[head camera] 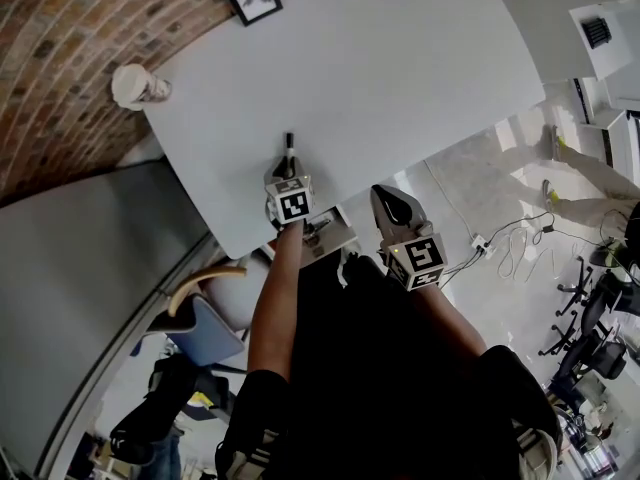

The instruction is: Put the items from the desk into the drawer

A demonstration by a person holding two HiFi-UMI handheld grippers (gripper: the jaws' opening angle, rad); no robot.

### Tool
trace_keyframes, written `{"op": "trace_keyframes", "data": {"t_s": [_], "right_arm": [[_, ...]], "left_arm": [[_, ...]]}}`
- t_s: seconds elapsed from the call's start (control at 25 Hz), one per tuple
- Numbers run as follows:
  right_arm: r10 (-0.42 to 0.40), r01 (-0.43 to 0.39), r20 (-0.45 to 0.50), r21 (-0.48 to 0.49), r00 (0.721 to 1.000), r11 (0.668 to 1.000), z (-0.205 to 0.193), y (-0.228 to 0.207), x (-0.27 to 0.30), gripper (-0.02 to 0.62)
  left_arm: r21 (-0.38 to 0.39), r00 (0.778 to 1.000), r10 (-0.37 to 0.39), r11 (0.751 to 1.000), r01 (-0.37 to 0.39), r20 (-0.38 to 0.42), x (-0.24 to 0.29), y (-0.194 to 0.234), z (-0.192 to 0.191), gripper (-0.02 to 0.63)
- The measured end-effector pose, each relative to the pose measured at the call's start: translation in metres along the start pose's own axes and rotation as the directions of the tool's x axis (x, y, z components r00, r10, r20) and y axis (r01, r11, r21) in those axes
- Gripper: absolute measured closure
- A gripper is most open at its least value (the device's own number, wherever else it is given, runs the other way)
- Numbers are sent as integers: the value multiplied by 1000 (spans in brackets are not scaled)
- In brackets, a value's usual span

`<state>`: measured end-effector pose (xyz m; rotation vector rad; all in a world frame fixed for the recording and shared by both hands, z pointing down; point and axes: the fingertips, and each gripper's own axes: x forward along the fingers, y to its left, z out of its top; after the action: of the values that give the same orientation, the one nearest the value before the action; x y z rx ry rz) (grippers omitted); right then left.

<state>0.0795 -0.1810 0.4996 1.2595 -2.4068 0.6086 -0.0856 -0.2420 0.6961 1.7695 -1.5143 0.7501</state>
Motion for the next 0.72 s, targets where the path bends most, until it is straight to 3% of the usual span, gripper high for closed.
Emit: {"op": "trace_keyframes", "data": {"t_s": [0.32, 0.72], "right_arm": [[18, -18, 16, -7, 1000, 1000, -6, 0, -23, 591], [90, -86, 68, -68, 994, 994, -13, 22, -78, 591]], "left_arm": [[15, 998, -21, 1000, 20, 59, -41, -7, -9, 522], [30, 985, -37, 999, 33, 168, -136, -41, -39, 522]]}}
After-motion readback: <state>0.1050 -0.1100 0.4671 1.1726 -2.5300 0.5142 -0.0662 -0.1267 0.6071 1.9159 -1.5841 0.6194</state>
